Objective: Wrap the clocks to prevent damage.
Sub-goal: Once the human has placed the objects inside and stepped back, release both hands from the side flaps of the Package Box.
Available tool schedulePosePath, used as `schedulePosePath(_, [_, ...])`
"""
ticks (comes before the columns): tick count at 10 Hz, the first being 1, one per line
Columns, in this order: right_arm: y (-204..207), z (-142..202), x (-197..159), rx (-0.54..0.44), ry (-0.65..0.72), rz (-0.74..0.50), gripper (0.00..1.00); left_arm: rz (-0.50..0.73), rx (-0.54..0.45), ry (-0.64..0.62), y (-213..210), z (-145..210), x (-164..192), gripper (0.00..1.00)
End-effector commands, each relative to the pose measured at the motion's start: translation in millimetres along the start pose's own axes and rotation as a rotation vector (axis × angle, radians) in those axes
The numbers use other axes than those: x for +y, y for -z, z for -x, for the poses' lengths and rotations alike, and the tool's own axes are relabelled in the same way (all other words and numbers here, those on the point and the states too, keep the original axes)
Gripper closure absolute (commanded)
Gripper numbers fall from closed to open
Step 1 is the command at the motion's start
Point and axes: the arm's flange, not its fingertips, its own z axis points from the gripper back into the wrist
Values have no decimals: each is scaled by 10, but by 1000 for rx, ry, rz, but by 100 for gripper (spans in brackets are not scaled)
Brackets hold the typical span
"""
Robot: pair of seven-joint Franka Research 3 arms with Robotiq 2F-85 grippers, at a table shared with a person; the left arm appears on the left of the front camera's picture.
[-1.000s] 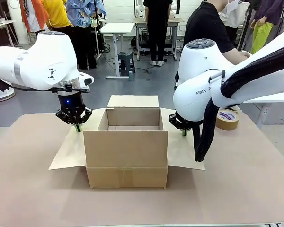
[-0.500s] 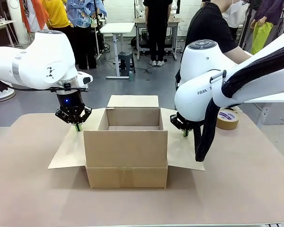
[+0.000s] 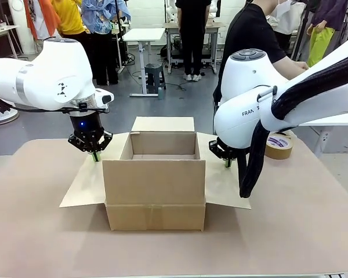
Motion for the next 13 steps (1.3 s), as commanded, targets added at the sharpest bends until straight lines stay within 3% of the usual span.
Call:
schedulePosePath(1, [3, -1, -3, 0, 1, 0, 99, -1, 2, -6, 14, -1, 0, 100])
schedulePosePath(13, [3, -1, -3, 0, 1, 0, 99, -1, 2, -6, 14, -1, 0, 100])
